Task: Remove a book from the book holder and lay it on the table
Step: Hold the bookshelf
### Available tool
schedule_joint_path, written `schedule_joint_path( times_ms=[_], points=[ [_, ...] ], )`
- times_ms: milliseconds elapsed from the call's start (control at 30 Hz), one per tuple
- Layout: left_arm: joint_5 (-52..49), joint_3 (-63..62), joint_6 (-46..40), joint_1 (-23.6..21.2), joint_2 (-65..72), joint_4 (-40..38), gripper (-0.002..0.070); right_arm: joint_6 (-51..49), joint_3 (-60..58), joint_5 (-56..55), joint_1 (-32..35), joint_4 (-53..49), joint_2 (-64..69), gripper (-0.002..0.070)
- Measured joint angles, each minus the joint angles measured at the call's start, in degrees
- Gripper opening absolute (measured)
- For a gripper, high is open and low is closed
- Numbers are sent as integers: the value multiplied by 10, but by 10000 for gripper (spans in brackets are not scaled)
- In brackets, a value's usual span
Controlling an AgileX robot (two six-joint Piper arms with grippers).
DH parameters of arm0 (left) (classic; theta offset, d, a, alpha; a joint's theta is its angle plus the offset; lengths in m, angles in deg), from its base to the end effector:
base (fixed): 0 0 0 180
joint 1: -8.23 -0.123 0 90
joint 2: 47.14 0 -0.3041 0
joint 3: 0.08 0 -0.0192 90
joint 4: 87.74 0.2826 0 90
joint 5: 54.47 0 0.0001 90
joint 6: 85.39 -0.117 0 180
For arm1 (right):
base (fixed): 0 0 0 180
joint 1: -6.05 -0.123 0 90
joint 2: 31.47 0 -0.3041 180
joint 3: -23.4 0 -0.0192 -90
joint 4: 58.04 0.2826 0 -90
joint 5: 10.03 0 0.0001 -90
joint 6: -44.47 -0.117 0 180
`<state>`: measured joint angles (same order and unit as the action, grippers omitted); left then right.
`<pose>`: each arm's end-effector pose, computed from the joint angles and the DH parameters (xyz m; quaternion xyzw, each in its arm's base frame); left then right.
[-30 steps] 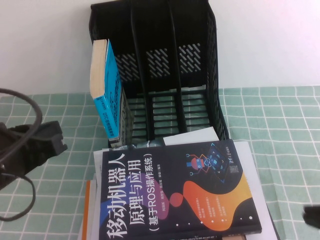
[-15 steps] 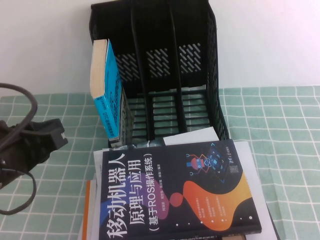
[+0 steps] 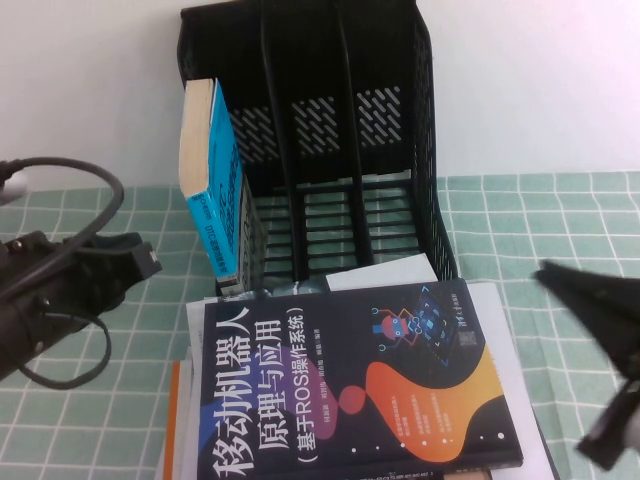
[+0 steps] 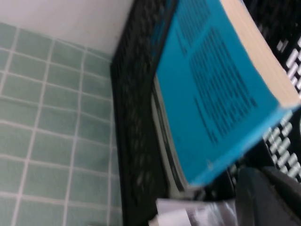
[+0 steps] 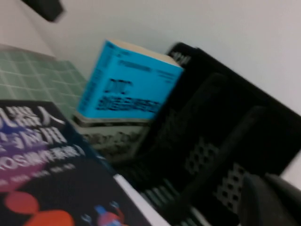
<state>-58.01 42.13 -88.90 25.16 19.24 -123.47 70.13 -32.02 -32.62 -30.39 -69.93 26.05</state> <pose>0.2484 -0.0801 0.2869 -0.0995 0.8203 -0.2475 0.5059 0.1723 0.1387 0.2854 -0.4460 0.5549 0.0268 0.7017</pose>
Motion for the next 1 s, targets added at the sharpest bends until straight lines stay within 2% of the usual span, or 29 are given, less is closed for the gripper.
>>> schedule_joint_path(
  times_ms=[233, 333, 500, 667, 867, 1000],
  points=[
    [72, 0, 2, 0, 13, -3, -2, -108, 70, -66, -69, -56, 173, -2],
    [79, 0, 24, 0, 21, -3, -2, -142, 107, -142, -76, -65, 255, -2],
    [65, -32, 39, 0, 59, -3, -3, -213, 175, -205, -79, -85, 369, 5],
    [0, -99, 39, -11, 116, -1, -2, -237, 233, -234, -79, -116, 459, 95],
    [-44, -133, 42, -61, 141, -1, -3, -251, 274, -237, -79, -111, 507, 284],
    [-46, -141, 42, -83, 156, -18, -2, -257, 304, -237, -79, -107, 522, 330]
  ],
)
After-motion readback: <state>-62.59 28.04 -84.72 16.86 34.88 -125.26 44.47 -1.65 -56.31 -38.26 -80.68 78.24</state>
